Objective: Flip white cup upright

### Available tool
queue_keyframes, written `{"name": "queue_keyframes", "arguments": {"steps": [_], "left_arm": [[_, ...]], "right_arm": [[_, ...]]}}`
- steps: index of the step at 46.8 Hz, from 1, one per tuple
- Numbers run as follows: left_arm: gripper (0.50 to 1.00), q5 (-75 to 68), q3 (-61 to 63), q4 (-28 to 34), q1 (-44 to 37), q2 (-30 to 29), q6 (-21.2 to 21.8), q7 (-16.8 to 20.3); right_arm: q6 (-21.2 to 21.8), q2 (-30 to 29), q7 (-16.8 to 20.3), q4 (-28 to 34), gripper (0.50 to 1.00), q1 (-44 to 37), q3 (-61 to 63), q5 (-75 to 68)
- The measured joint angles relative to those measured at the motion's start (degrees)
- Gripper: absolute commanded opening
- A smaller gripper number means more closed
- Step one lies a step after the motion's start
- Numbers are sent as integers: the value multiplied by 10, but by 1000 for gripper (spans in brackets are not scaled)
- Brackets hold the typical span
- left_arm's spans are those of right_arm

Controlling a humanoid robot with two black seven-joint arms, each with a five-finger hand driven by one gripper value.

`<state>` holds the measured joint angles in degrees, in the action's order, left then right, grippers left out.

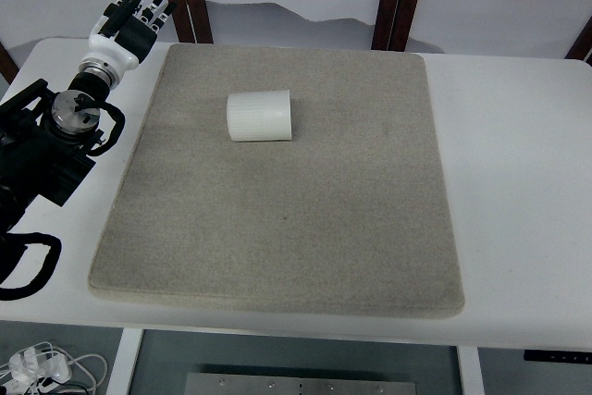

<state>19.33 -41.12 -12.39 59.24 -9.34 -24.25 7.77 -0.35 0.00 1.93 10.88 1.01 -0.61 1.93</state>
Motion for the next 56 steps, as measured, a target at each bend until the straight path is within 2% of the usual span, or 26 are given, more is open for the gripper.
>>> {"name": "queue_keyframes", "arguments": {"steps": [19, 26, 37, 45, 56], "left_arm": [[994, -230, 10, -13, 27, -9, -26, 0], [994, -361, 15, -78, 27, -57, -27, 1], [994, -470, 56, -185, 32, -120, -25, 1], [994, -569, 71, -246, 39, -142, -20, 0], [992, -751, 73, -315, 52, -142, 4, -14]], "right_arm": [[0, 0, 0, 0, 952, 0, 0, 0], [0, 0, 0, 0, 952, 0, 0, 0], [0, 0, 0, 0, 952, 0, 0, 0], [0, 0, 0, 0, 952, 0, 0, 0], [0, 0, 0, 0, 952, 0, 0, 0]]}}
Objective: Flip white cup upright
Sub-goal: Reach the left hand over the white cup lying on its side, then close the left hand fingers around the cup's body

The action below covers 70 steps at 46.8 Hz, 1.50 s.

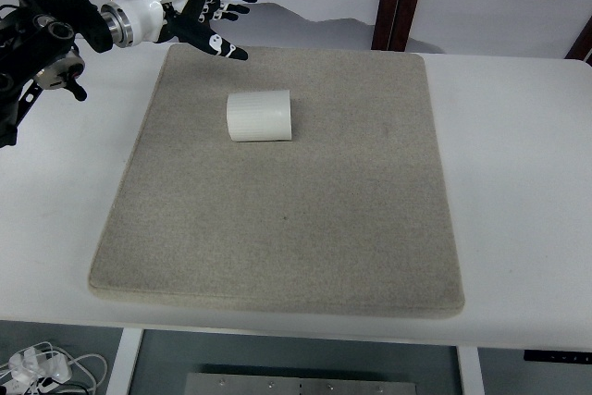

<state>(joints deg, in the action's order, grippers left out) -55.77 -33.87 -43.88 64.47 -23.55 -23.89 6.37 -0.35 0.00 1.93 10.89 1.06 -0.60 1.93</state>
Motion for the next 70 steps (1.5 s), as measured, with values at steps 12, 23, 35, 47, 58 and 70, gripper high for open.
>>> {"name": "queue_keyframes", "arguments": {"steps": [12, 23, 35, 47, 58, 70], "left_arm": [[990, -37, 92, -59, 26, -6, -2, -60], [986, -59, 154, -69, 54, -5, 2, -79], [981, -119, 160, -68, 51, 4, 1, -81], [979, -141, 161, -61, 45, 19, 11, -89], [971, -142, 181, -50, 45, 37, 20, -89], [932, -142, 183, -10, 45, 53, 23, -88]], "right_arm": [[0, 0, 0, 0, 952, 0, 0, 0], [0, 0, 0, 0, 952, 0, 0, 0], [0, 0, 0, 0, 952, 0, 0, 0], [0, 0, 0, 0, 952, 0, 0, 0], [0, 0, 0, 0, 952, 0, 0, 0], [0, 0, 0, 0, 952, 0, 0, 0]]}}
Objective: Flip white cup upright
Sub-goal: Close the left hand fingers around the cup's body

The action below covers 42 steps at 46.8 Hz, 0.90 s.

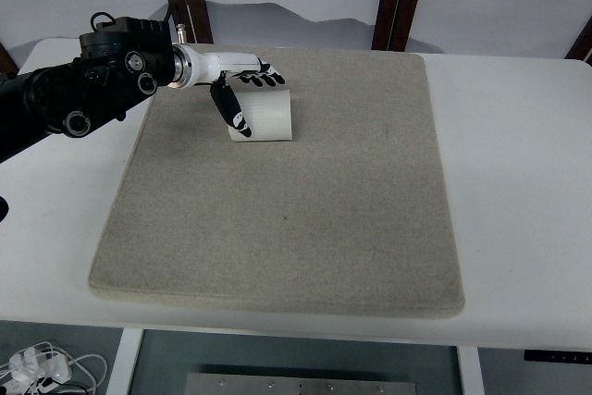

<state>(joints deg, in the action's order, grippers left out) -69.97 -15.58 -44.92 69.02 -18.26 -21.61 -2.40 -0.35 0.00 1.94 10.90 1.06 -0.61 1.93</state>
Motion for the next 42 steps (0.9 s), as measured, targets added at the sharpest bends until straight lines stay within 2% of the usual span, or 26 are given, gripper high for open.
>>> {"name": "queue_keyframes", "arguments": {"steps": [14, 17, 23, 30, 33, 38, 42], "left_arm": [[926, 2, 9, 9, -13, 15, 8, 1], [911, 2, 9, 9, -13, 18, 9, 1], [812, 2, 10, 9, -13, 22, 9, 2], [769, 2, 11, 9, -13, 22, 9, 3], [735, 2, 11, 9, -11, 21, 9, 4], [639, 3, 11, 8, -8, 18, 9, 7], [531, 3, 11, 8, -7, 16, 9, 9]], "right_arm": [[0, 0, 0, 0, 952, 0, 0, 0], [0, 0, 0, 0, 952, 0, 0, 0], [0, 0, 0, 0, 952, 0, 0, 0], [0, 0, 0, 0, 952, 0, 0, 0], [0, 0, 0, 0, 952, 0, 0, 0], [0, 0, 0, 0, 952, 0, 0, 0], [0, 0, 0, 0, 952, 0, 0, 0]]}}
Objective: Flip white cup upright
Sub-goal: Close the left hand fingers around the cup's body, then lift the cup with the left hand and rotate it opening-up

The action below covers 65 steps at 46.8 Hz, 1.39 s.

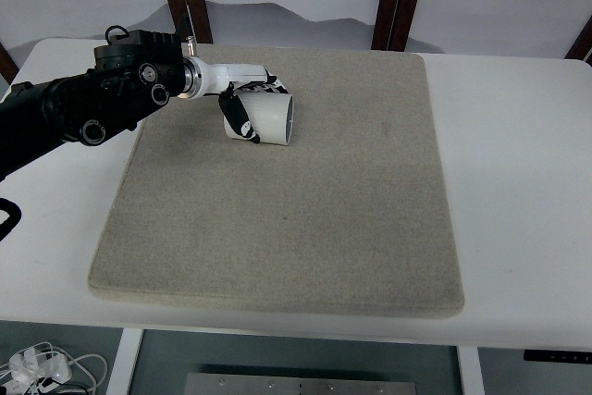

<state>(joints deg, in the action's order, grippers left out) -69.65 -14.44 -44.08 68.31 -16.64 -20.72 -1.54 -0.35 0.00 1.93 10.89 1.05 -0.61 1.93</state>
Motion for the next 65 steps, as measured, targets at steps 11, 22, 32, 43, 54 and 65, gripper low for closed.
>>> {"name": "queue_keyframes", "arguments": {"steps": [11, 22, 32, 43, 54, 65], "left_arm": [[518, 14, -13, 3, 2, -1, 10, 11], [518, 138, -31, 38, 2, -2, 5, 50], [518, 276, -31, 76, -7, -5, -13, 99], [521, 402, -31, 134, -20, -4, -53, 173], [521, 480, -43, 145, -63, -3, -82, 242], [521, 498, -100, 147, -113, -2, -104, 292]], "right_arm": [[0, 0, 0, 0, 952, 0, 0, 0], [0, 0, 0, 0, 952, 0, 0, 0], [0, 0, 0, 0, 952, 0, 0, 0], [0, 0, 0, 0, 952, 0, 0, 0], [0, 0, 0, 0, 952, 0, 0, 0], [0, 0, 0, 0, 952, 0, 0, 0]]}}
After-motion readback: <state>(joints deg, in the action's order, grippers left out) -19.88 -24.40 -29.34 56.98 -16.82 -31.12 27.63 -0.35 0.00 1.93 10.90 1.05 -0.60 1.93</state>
